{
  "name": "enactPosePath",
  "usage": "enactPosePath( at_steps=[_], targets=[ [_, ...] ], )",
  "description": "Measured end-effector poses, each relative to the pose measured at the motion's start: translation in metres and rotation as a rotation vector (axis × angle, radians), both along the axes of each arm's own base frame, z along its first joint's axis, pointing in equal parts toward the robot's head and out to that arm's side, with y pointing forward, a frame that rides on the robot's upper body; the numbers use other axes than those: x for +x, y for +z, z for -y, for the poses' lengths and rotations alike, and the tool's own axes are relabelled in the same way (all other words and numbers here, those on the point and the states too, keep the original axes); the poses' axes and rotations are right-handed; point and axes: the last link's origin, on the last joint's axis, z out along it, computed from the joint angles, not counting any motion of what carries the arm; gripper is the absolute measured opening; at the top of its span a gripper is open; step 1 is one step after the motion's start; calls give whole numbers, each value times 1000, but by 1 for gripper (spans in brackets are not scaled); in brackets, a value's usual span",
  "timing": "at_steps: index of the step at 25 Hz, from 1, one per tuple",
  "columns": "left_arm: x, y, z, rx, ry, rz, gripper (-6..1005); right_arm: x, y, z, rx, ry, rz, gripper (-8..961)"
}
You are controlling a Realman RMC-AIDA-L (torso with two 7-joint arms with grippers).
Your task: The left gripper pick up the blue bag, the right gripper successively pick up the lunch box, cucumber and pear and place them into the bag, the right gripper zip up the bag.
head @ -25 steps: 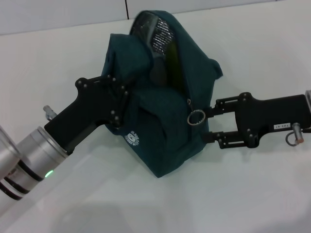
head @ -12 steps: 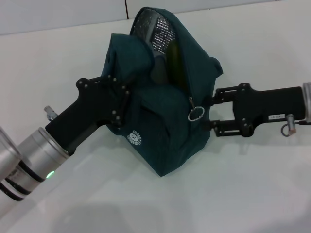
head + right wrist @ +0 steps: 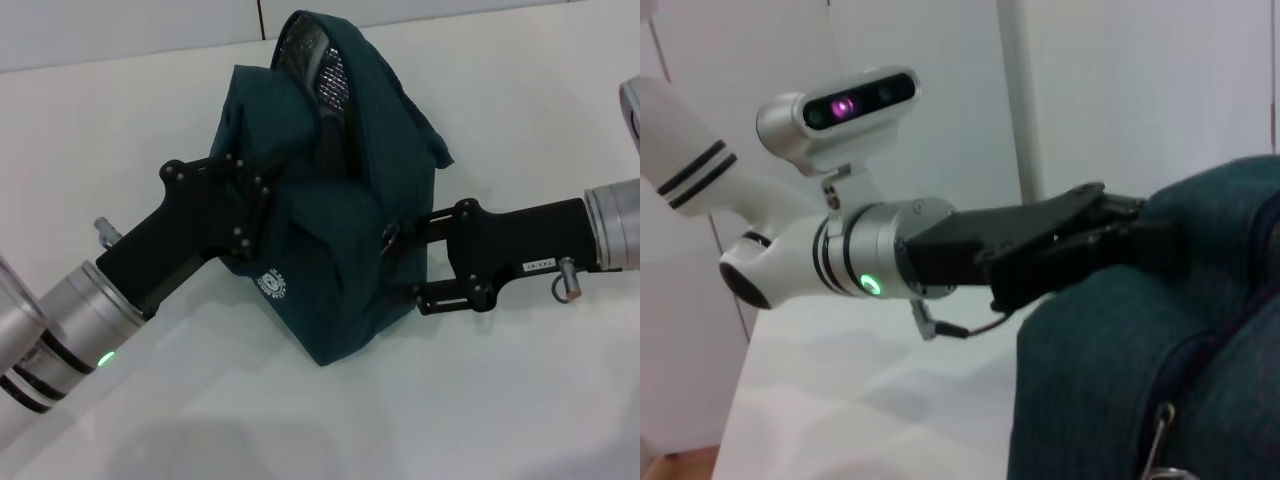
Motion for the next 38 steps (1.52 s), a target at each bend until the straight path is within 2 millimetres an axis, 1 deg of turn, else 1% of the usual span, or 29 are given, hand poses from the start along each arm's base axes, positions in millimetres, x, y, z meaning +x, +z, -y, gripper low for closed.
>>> enactPosePath(
  at_steps=[5, 11, 13, 16, 22, 25, 30, 35, 37, 38],
  targets=[
    [2, -1, 1, -3, -3, 8, 76, -6, 2, 3, -15, 15, -45, 549],
    [0, -1, 2, 1, 5, 9, 80, -8, 3, 10, -58, 50, -57, 502],
    [0, -1, 2, 1, 6, 9, 81, -7, 3, 10, -57, 47, -57, 501],
    [-1, 0, 2, 3, 8, 9, 83, 0, 3, 14, -45, 15, -67, 499],
    [-1, 0, 2, 3, 12, 10, 86, 8, -6, 20, -48, -54, -109, 496],
    [-3, 1, 4, 11, 18, 12, 88, 11, -6, 22, -44, -67, -116, 494],
    [-4, 2, 4, 26, 9, 4, 91, 19, -4, 28, 42, -55, -175, 491],
    [-7, 4, 3, 37, 16, 0, 94, 30, -6, 38, 193, -55, -282, 414],
    [-7, 5, 1, 41, 18, -2, 95, 35, -9, 43, 254, -62, -310, 416],
    [-7, 5, 1, 42, 17, -3, 95, 35, -9, 43, 254, -62, -310, 417]
  ],
)
